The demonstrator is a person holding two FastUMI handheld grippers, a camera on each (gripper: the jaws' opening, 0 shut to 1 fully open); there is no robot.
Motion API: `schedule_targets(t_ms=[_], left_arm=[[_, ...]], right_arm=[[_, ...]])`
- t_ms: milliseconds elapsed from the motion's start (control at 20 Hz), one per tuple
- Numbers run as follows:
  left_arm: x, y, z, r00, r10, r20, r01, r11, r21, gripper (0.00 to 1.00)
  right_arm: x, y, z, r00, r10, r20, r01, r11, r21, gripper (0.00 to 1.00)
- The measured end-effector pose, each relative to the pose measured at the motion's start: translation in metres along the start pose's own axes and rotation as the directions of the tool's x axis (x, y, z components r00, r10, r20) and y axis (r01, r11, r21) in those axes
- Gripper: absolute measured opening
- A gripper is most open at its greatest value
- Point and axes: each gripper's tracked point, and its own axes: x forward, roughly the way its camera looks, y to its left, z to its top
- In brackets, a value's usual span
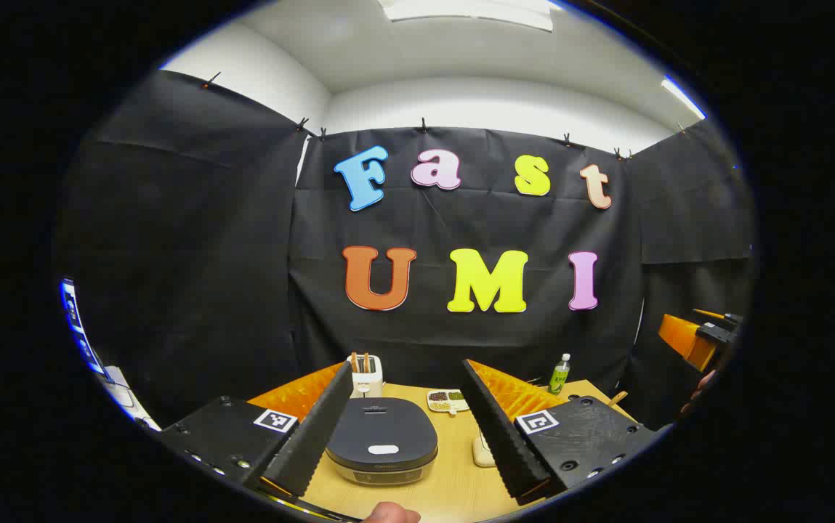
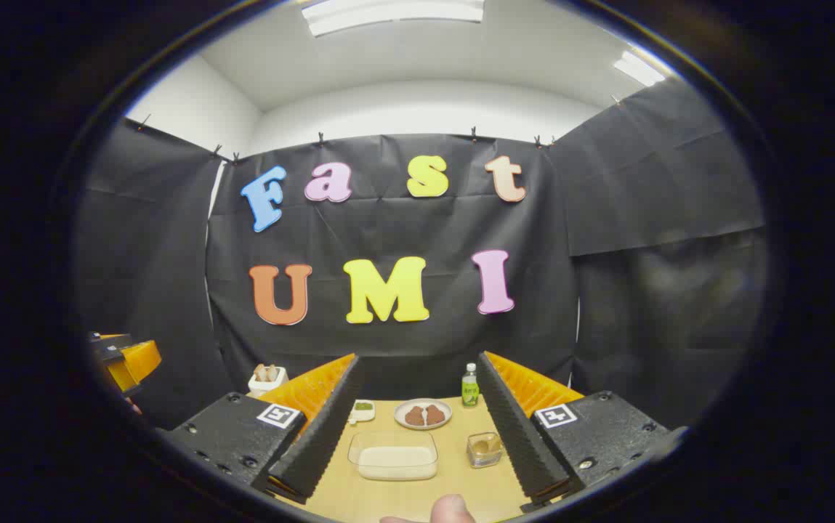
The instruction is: Close the left gripper, press the button to open the rice cooker; take a wooden spoon from the chopstick holder with the right hand, scoop a spoonful of rice and pour it into the rice cooker, then put the wooden spoon back into the chopstick holder.
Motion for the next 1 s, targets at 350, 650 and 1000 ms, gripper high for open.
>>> schedule_targets(t_ms=[350, 650, 1000], left_arm=[[0.008, 0.02, -0.003, 0.998, 0.054, -0.02, -0.054, 0.998, -0.008, 0.94], [0.008, 0.018, -0.003, 0.998, 0.069, -0.009, -0.069, 0.998, 0.01, 0.94], [0.007, 0.016, -0.006, 0.997, 0.079, -0.018, -0.079, 0.997, 0.014, 0.94]], right_arm=[[0.013, 0.007, -0.006, 1.0, 0.019, -0.01, -0.019, 1.0, -0.002, 1.0], [0.018, 0.012, -0.002, 0.999, 0.043, -0.011, -0.043, 0.999, -0.004, 1.0], [0.019, 0.009, 0.002, 0.999, 0.048, 0.004, -0.048, 0.999, 0.0, 1.0]])
